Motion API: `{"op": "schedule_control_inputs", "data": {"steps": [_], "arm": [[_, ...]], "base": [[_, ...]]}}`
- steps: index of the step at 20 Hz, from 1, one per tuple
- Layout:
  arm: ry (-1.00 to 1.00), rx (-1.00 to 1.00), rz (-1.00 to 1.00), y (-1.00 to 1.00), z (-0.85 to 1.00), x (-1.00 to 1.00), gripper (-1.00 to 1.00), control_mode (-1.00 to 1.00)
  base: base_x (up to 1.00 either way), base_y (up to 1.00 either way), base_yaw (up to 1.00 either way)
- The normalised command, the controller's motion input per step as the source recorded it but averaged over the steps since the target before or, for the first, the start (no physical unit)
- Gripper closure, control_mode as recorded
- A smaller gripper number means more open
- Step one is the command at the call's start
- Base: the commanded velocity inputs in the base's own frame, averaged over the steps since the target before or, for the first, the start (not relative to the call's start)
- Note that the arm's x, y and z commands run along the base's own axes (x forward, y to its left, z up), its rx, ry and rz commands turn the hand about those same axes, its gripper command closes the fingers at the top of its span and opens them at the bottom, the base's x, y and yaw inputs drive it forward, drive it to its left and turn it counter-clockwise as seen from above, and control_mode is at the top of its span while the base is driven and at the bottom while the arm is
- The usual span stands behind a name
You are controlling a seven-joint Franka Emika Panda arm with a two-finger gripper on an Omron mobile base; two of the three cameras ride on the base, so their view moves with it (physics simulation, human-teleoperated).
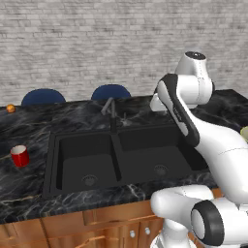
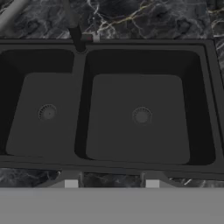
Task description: Pick the mug and place it in the sink. Pick the bowl and place it in the open cabinet and then close the cabinet.
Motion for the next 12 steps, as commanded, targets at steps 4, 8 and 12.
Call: {"op": "schedule_control_inputs", "data": {"steps": [4,8,12], "arm": [[-0.02,0.00,0.00,0.31,0.00,-0.18,-1.00,-1.00],[0.00,0.00,0.00,0.83,-0.03,-0.49,-1.00,-1.00],[0.00,0.00,0.00,0.94,-0.15,-0.52,-1.00,-1.00]], "base": [[0.00,0.00,0.00],[0.00,0.00,0.00],[0.00,0.00,0.00]]}}
